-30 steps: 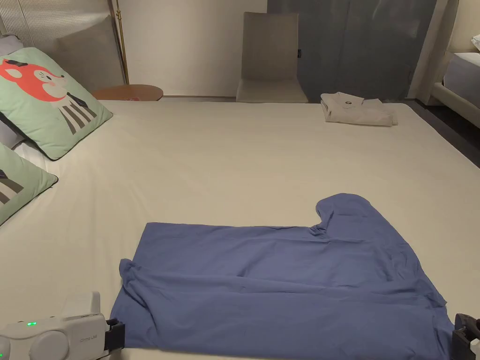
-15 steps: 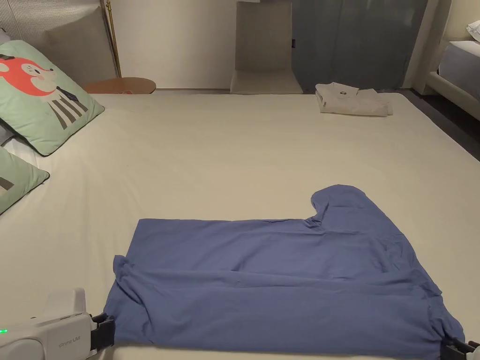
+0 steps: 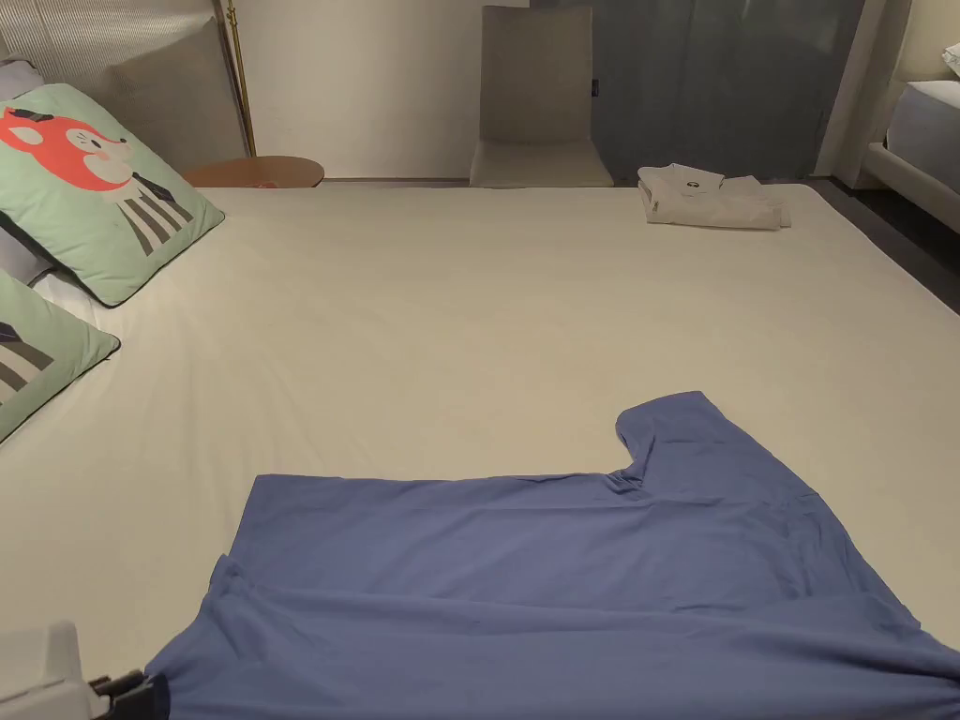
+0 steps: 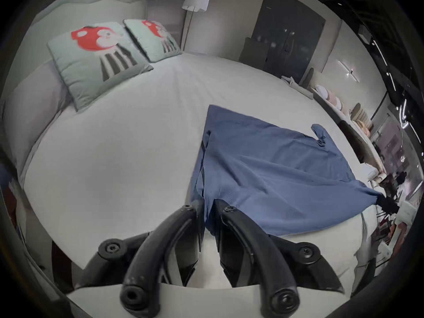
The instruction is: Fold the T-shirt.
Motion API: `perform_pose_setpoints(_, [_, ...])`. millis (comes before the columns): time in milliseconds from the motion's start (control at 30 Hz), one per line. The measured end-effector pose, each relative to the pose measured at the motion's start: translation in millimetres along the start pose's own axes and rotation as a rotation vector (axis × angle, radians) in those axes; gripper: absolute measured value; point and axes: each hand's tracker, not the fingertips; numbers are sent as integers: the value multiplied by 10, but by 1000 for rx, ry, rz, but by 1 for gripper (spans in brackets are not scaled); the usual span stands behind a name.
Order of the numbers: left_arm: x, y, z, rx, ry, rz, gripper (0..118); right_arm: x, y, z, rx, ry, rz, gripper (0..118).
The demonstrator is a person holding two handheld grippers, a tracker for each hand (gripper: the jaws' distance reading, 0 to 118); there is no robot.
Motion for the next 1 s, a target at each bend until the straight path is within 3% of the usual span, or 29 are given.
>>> perform_pose_setpoints(133, [-112, -397, 47, -60, 30, 26, 7, -50, -265, 1, -86, -27, 56, 9])
perform_pose_setpoints(400, [-216, -660, -49, -47, 62, 41, 8, 19, -493, -305, -174, -75, 49, 9])
perform_pose_setpoints(467, [-179, -643, 4, -5, 118, 10, 27, -2, -503, -291, -160, -89, 42, 10])
perform_pose_setpoints(500, [-159, -616, 43, 23, 163, -4, 53, -25, -485, -259, -129, -126, 40, 27])
perform_pose_setpoints(533, [-137, -579, 89, 58, 180, -15, 72, -46, -446, -232, -100, -174, 51, 53])
perform_pose_setpoints(600, [-58, -479, 204, 136, 169, -21, 101, -94, -347, -164, -27, -206, 54, 100])
perform_pose_setpoints(733, [258, -210, 427, 327, 154, -86, 103, -330, -21, 40, 204, -162, 29, 103])
perform_pose_setpoints(800, [442, -97, 507, 386, 135, -121, 95, -482, 136, 116, 289, -134, 34, 100])
perform_pose_setpoints(833, [523, -59, 544, 421, 117, -132, 81, -561, 205, 156, 334, -111, 33, 91])
perform_pose_setpoints(867, [584, -31, 568, 447, 102, -136, 61, -628, 258, 184, 363, -84, 33, 76])
perform_pose_setpoints(900, [652, 1, 587, 468, 90, -138, 30, -700, 300, 196, 387, -72, 34, 48])
perform_pose_setpoints(933, [687, 19, 571, 465, 88, -132, 9, -761, 337, 187, 400, -70, 39, 28])
perform_pose_setpoints(967, [727, 40, 559, 471, 86, -131, 1, -830, 364, 173, 403, -77, 45, 12])
perform_pose_setpoints(1000, [748, 52, 537, 480, 80, -123, 1, -886, 387, 157, 414, -69, 53, 4])
